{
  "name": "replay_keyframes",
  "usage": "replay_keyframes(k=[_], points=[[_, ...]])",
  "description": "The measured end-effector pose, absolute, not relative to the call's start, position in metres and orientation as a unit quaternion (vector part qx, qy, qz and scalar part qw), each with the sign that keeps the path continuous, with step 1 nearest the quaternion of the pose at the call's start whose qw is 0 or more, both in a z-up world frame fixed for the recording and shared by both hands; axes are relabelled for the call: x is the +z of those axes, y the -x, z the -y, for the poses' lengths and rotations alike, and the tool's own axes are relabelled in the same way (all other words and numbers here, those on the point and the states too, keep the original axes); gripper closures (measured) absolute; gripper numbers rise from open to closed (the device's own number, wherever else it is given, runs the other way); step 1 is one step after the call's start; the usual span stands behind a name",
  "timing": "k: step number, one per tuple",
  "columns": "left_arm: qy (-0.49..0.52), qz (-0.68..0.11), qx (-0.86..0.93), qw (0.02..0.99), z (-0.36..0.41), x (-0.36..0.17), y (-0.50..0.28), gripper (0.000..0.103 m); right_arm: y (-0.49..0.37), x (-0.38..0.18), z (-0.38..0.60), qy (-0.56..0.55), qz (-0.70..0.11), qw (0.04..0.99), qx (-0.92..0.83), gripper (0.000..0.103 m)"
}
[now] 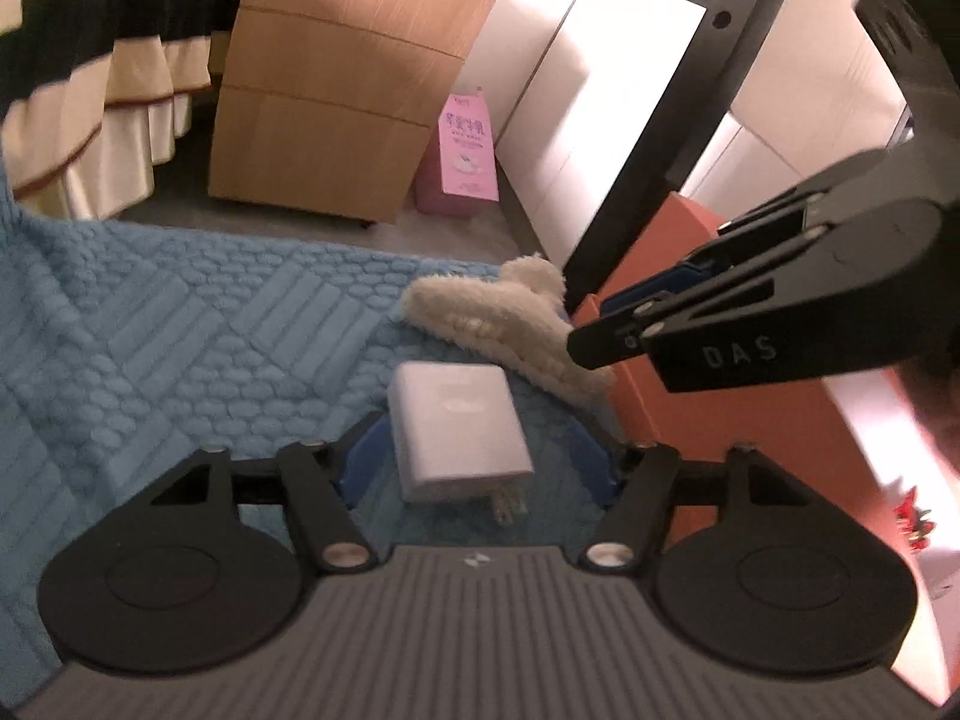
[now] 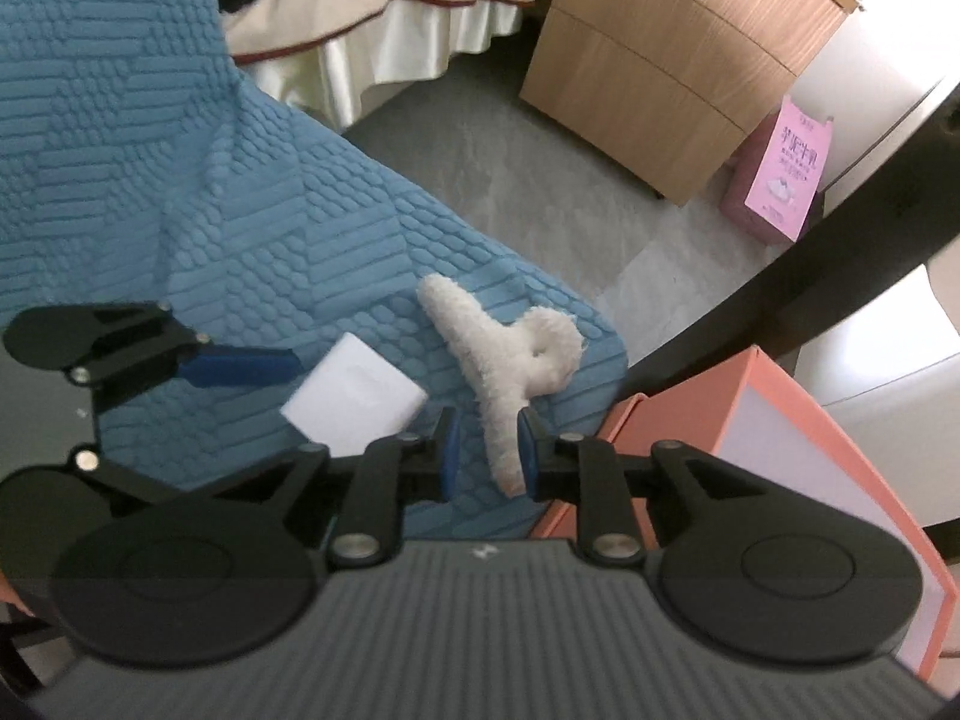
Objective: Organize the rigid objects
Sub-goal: 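Grasp the fluffy white hair clip with the right gripper while the left gripper grasps the white square charger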
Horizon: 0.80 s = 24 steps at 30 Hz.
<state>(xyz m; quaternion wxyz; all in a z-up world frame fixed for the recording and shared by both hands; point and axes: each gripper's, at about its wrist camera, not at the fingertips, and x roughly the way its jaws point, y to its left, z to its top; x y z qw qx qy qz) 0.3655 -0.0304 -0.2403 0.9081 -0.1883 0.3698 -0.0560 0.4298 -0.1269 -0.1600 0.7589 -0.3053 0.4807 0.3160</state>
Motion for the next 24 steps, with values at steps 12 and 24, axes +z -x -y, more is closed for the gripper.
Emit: replay_keyframes(k=[12, 24], points=[[0.176, -0.395, -0.071, 0.899, 0.037, -0.253, -0.374, 0.037, -0.451, -0.169, 0.121, 0.317, -0.515, 0.733, 0.311, 0.08], [0.193, -0.388, -0.067, 0.899, 0.03, -0.256, -0.382, 0.038, -0.45, -0.184, 0.109, 0.34, -0.535, 0.713, 0.298, 0.086]])
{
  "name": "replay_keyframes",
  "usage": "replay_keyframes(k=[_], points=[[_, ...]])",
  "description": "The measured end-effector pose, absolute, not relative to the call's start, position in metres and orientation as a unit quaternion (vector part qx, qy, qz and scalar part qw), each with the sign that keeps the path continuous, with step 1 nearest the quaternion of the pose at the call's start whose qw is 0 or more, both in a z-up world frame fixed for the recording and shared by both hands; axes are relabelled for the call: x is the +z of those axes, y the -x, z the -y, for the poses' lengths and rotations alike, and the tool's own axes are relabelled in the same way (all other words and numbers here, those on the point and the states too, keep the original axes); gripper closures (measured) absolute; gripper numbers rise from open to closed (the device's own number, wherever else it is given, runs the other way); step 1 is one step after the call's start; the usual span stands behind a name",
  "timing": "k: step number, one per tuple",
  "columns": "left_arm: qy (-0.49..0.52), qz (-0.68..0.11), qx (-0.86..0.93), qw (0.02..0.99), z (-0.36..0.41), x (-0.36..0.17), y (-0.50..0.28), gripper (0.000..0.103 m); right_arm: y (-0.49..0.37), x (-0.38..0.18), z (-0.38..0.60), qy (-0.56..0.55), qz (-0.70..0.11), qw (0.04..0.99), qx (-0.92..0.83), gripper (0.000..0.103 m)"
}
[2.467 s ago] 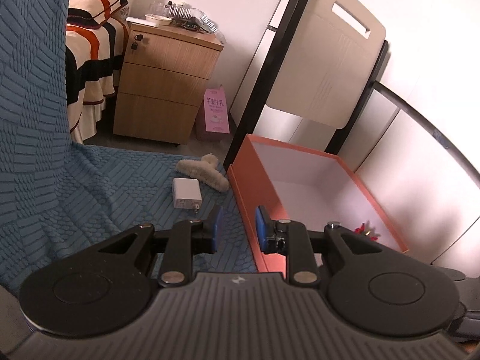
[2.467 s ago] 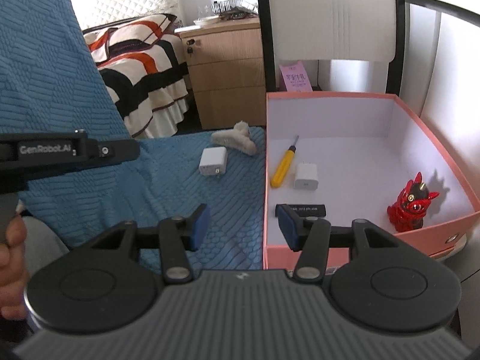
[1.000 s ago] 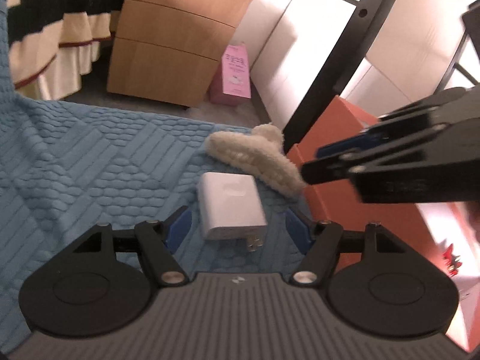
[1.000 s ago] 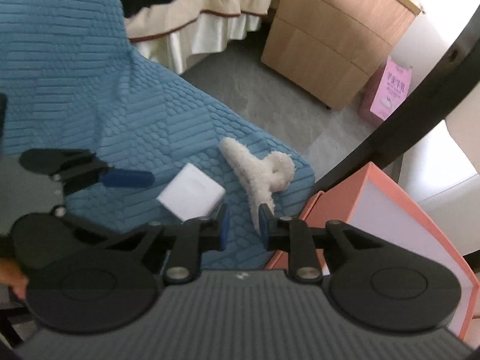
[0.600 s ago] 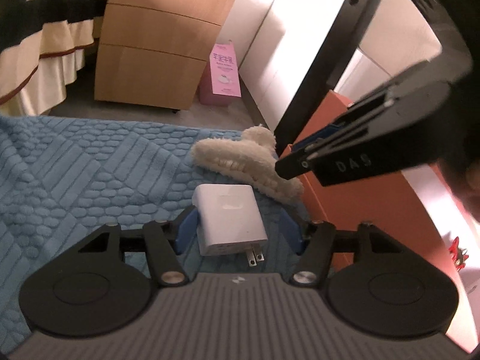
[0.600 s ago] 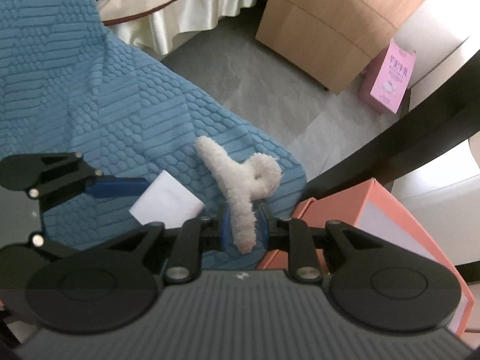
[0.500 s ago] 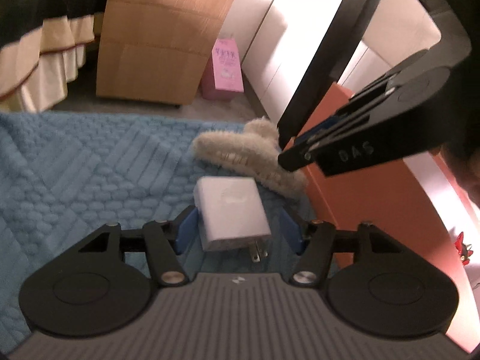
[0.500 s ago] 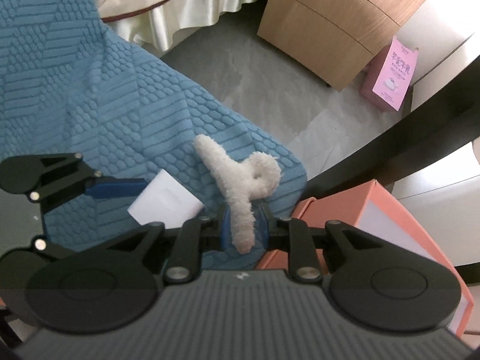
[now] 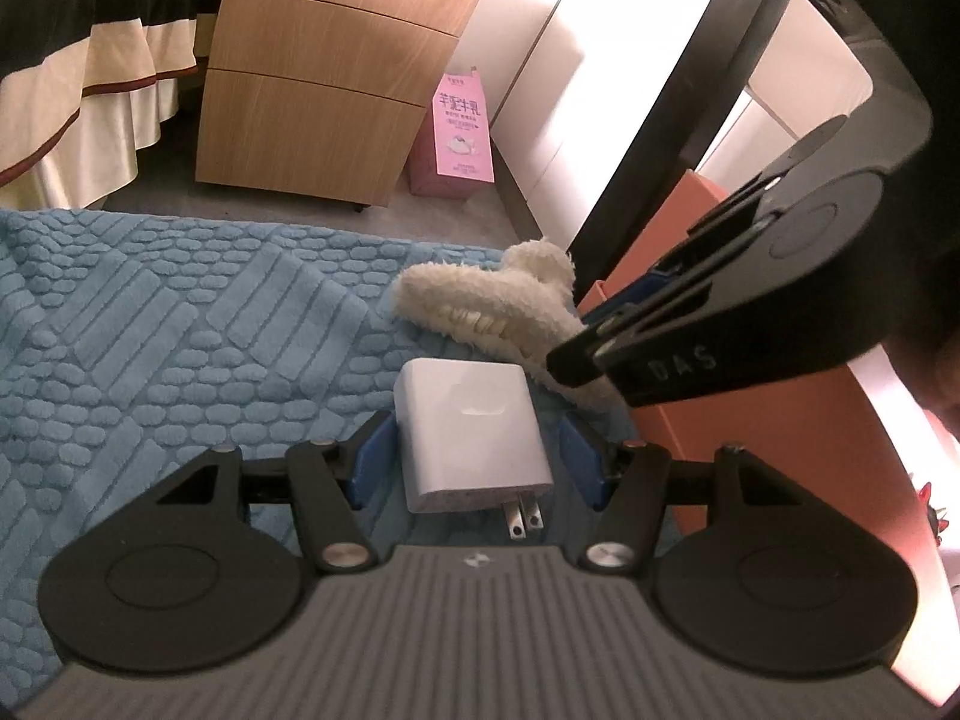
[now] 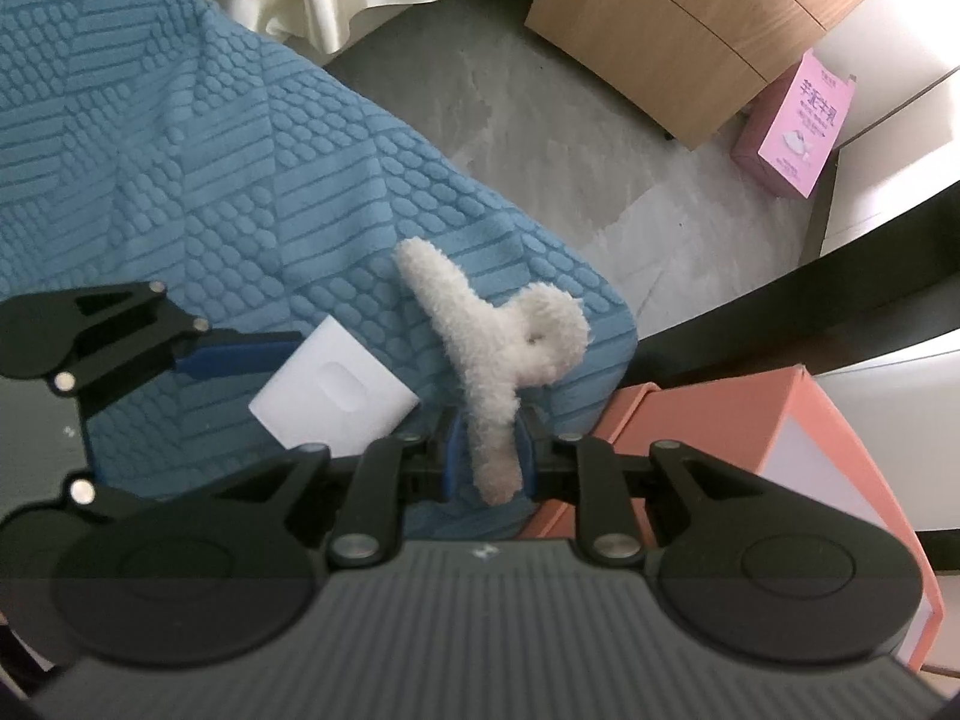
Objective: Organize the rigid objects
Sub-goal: 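Grasp the fluffy white hair clip with the right gripper while the left gripper grasps the white square charger, then lift the hair clip with the right gripper while the left gripper lifts and regrips the charger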
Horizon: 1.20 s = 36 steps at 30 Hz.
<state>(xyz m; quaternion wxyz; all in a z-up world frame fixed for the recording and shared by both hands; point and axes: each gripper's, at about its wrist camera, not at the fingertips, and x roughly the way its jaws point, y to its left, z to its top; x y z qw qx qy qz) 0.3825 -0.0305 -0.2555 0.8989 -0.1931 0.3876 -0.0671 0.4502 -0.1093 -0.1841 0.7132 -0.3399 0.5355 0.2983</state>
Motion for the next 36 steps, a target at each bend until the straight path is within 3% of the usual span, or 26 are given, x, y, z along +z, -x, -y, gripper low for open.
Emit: replay_keyframes(k=[1, 18, 20, 36], points=[[0.191, -0.388, -0.065, 0.899, 0.03, -0.255, -0.383, 0.043, -0.45, -0.183, 0.11, 0.339, -0.535, 0.715, 0.296, 0.088], [0.245, -0.41, -0.018, 0.878, -0.011, -0.242, -0.334, 0.044, -0.404, -0.163, 0.117, 0.301, -0.527, 0.746, 0.274, 0.092], [0.251, -0.415, -0.014, 0.875, -0.016, -0.242, -0.325, 0.044, -0.394, -0.159, 0.115, 0.295, -0.527, 0.747, 0.277, 0.1], [0.263, -0.407, -0.004, 0.875, -0.027, -0.216, -0.285, 0.044, -0.367, -0.149, 0.129, 0.203, -0.538, 0.784, 0.235, 0.096]])
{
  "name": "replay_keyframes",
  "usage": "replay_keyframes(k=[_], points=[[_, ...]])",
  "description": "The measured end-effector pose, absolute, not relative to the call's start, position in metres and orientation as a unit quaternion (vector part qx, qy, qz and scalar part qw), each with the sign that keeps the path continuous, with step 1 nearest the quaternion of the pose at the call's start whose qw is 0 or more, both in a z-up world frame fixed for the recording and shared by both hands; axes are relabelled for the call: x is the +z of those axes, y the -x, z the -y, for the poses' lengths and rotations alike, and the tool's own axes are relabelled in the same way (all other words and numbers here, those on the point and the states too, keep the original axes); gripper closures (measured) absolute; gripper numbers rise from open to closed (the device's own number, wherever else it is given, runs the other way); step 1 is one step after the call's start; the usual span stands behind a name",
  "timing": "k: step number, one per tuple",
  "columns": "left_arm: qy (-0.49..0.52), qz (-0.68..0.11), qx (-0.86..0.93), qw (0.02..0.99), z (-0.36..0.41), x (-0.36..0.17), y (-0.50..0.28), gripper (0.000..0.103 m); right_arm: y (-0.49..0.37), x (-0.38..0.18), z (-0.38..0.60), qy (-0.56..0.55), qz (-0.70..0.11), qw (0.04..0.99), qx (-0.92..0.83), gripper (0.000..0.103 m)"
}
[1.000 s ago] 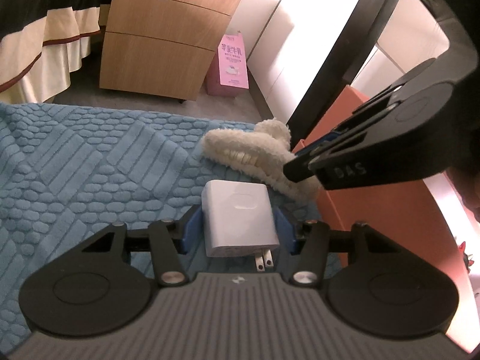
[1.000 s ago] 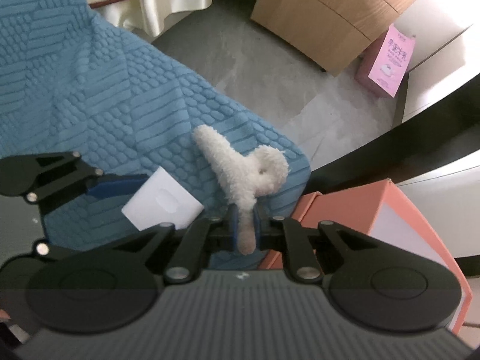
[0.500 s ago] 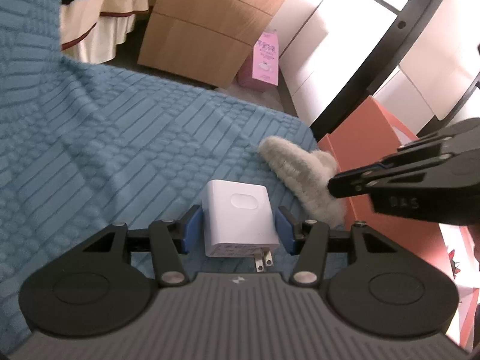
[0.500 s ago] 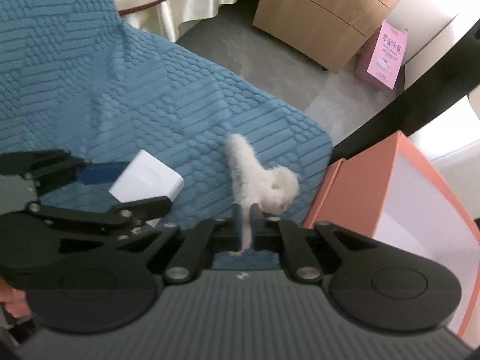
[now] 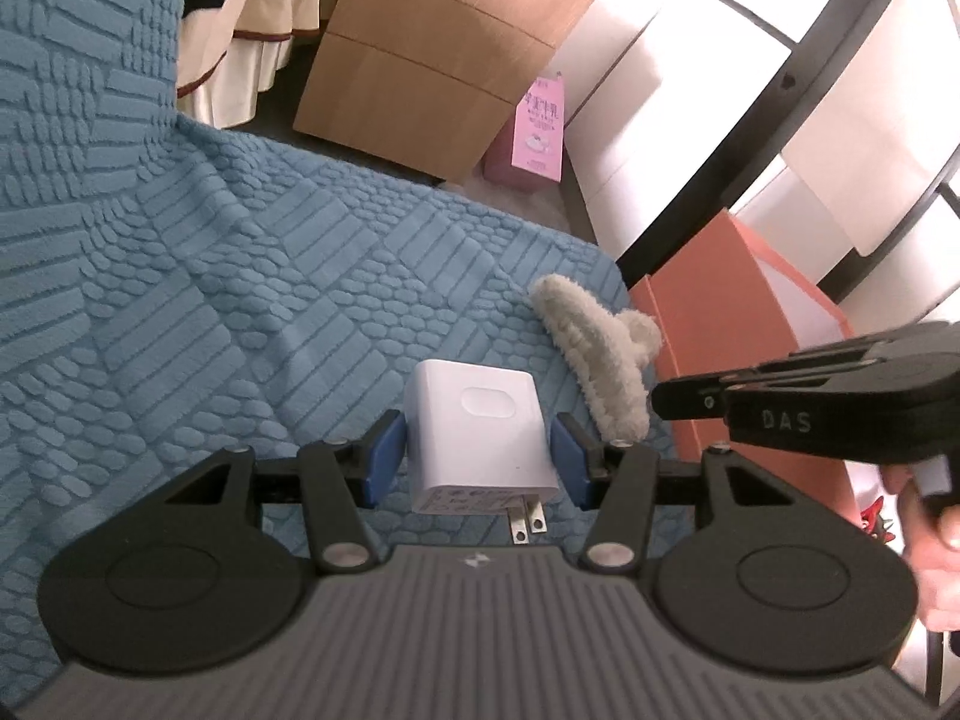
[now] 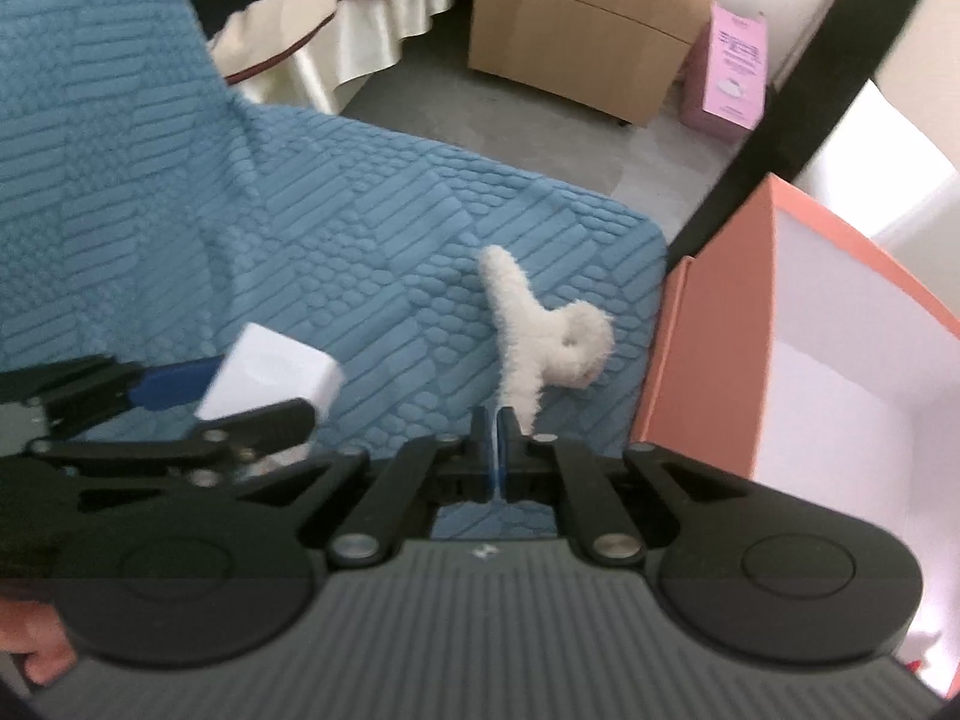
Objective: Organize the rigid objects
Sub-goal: 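Lift the hair clip with the right gripper while the left gripper lifts and regrips the charger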
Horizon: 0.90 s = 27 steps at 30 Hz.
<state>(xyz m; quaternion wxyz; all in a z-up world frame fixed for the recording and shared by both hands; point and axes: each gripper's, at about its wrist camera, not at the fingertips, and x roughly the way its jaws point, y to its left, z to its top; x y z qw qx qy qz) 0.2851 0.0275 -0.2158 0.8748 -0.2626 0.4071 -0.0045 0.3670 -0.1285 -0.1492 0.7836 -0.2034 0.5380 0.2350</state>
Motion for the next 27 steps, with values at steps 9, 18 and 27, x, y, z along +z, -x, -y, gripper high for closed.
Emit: replay_keyframes(k=[9, 18, 27], points=[[0.249, -0.415, 0.003, 0.875, -0.029, -0.219, -0.286, 0.044, -0.372, -0.161, 0.134, 0.183, -0.539, 0.793, 0.215, 0.069], [0.245, -0.427, 0.01, 0.87, -0.032, -0.23, -0.285, 0.044, -0.374, -0.193, 0.117, 0.198, -0.538, 0.802, 0.167, 0.081], [0.227, -0.441, 0.001, 0.868, -0.032, -0.235, -0.28, 0.043, -0.342, -0.177, 0.119, 0.201, -0.504, 0.821, 0.178, 0.089]])
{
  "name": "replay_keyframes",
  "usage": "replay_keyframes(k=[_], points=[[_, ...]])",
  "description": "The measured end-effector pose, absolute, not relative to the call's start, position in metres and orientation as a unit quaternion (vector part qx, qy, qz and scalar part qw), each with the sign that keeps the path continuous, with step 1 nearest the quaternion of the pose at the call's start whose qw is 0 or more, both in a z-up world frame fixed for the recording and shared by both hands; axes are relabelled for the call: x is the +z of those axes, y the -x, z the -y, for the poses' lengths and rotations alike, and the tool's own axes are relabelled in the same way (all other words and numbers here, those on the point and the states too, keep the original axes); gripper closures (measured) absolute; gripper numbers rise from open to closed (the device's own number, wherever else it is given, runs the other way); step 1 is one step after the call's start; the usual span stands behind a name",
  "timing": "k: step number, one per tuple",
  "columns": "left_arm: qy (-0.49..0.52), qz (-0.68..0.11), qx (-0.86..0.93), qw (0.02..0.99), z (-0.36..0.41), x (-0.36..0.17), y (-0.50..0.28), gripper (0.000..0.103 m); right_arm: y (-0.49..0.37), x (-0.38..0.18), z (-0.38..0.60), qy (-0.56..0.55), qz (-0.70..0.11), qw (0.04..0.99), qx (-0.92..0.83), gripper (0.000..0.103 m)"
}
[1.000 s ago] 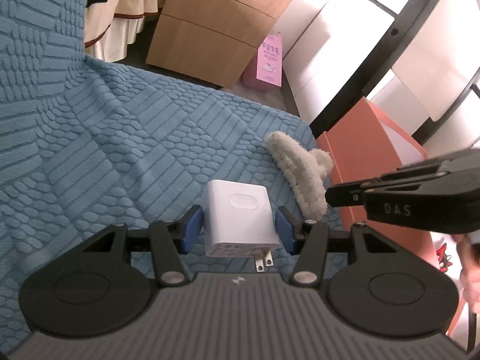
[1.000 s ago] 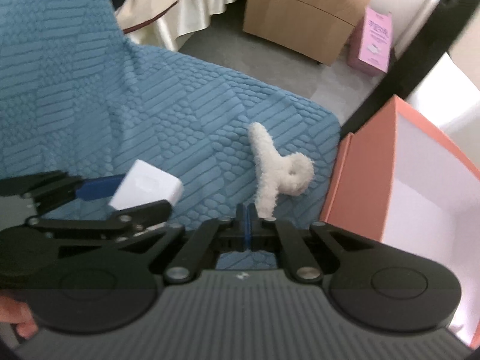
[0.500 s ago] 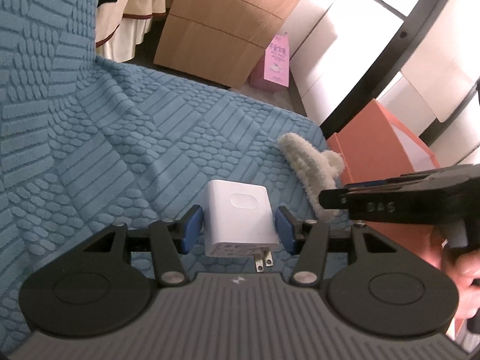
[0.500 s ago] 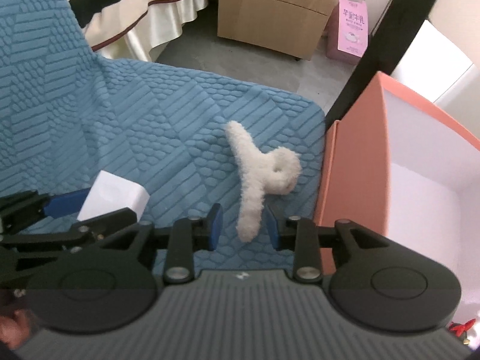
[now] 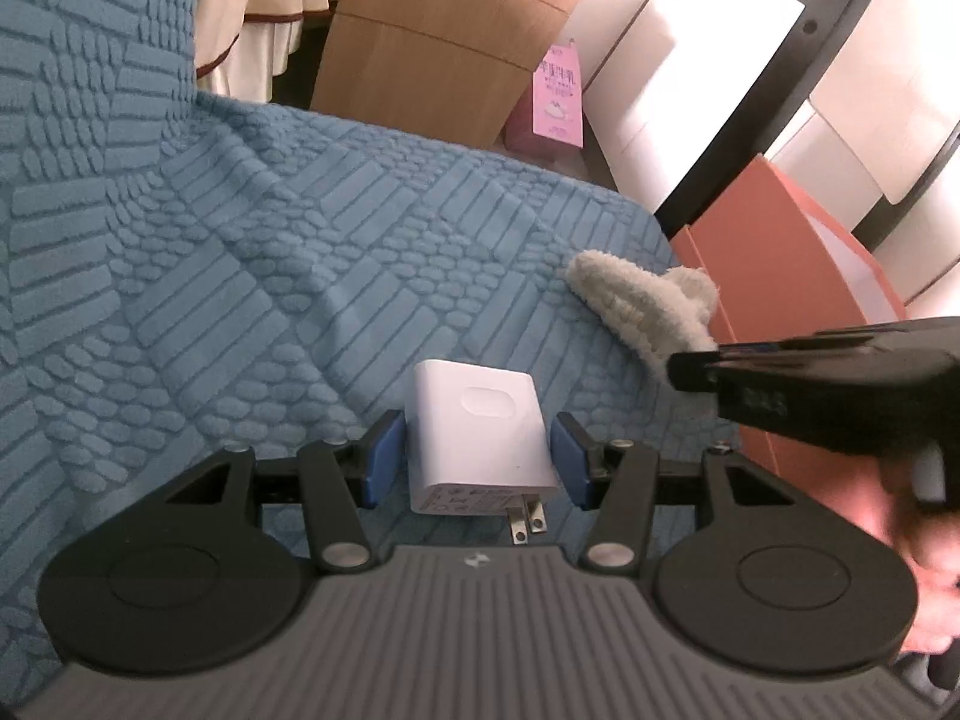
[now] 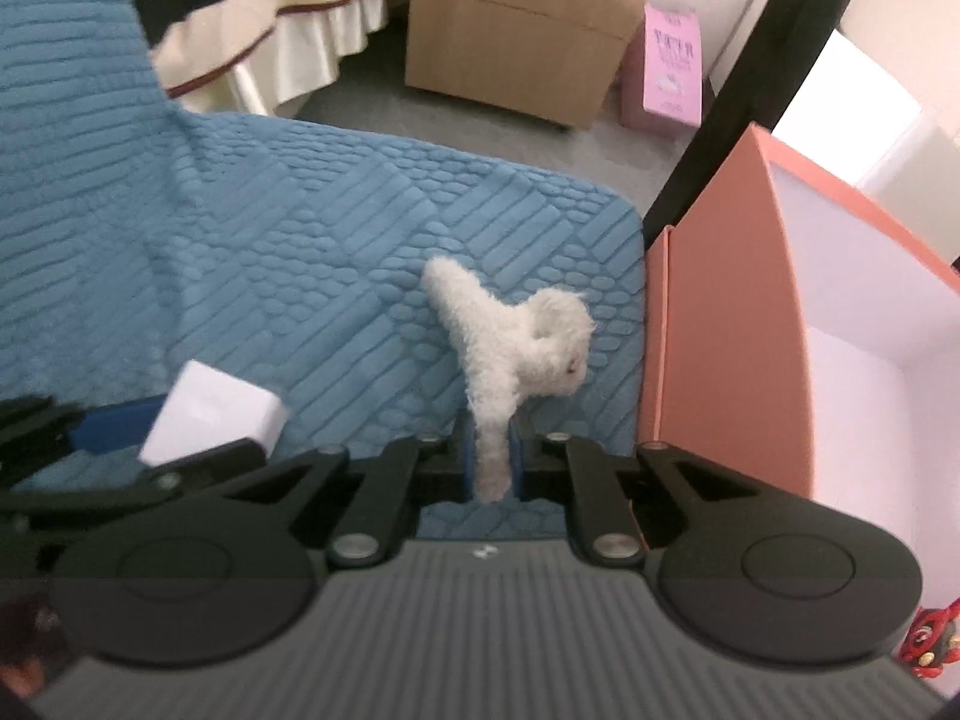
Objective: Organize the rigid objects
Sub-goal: 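Lift the hair clip with the right gripper while the left gripper lifts and regrips the charger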
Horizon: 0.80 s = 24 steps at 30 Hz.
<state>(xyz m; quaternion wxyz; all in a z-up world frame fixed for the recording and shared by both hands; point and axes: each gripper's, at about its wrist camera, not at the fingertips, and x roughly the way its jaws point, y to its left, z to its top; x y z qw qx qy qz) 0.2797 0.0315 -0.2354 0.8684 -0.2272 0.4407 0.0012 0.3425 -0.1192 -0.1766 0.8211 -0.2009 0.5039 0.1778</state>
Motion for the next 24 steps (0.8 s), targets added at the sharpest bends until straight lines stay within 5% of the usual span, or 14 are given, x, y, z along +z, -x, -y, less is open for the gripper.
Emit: replay_keyframes(k=[24], points=[[0.211, -0.439, -0.002, 0.873, -0.021, -0.213, -0.231, 0.043, -0.215, -0.173, 0.161, 0.167, -0.44, 0.844, 0.257, 0.088]])
